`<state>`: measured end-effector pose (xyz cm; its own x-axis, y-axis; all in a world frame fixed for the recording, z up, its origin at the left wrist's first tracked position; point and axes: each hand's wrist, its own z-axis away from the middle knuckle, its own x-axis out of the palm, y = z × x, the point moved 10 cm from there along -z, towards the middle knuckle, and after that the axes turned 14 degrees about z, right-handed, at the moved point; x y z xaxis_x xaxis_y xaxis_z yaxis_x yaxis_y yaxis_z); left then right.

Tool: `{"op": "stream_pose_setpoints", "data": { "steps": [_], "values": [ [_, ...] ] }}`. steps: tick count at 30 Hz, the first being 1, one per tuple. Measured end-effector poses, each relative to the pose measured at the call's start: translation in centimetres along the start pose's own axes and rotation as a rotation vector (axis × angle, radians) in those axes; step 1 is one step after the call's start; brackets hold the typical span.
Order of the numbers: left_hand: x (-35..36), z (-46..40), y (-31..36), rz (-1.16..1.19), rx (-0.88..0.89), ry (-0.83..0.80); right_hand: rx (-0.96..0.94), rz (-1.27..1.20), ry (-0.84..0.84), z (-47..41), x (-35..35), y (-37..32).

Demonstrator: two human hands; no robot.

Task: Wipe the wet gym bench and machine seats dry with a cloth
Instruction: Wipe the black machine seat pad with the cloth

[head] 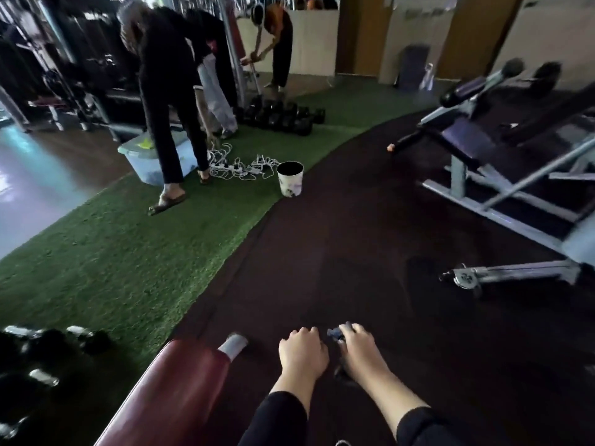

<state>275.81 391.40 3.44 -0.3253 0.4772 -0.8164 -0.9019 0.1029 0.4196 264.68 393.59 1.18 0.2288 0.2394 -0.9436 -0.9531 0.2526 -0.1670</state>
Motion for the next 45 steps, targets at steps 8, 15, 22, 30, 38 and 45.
{"op": "stream_pose_setpoints", "data": {
  "steps": [8, 15, 22, 30, 38, 45],
  "values": [
    [-1.9, -10.9, 9.5, -0.065, 0.116, -0.014, 0.126, -0.138, 0.056, -9.2, -5.4, 8.0],
    [-4.1, -22.5, 12.7, -0.127, 0.201, -0.075, 0.222, -0.214, 0.071, -19.7, -6.6, 10.2],
    [-9.8, -36.5, 16.4, -0.244, 0.315, -0.103, 0.304, -0.203, 0.184, -32.4, -12.7, 11.9],
    [-11.9, -47.8, 25.0, -0.291, 0.46, -0.17, 0.537, -0.337, 0.275, -41.6, -16.7, 18.4],
    [-10.2, -61.4, 37.2, -0.355, 0.522, -0.244, 0.604, -0.354, 0.258, -53.9, -20.7, 30.6],
    [-10.6, -71.9, 47.9, -0.397, 0.524, -0.246, 0.627, -0.365, 0.324, -63.2, -27.6, 41.0]
  ]
}}
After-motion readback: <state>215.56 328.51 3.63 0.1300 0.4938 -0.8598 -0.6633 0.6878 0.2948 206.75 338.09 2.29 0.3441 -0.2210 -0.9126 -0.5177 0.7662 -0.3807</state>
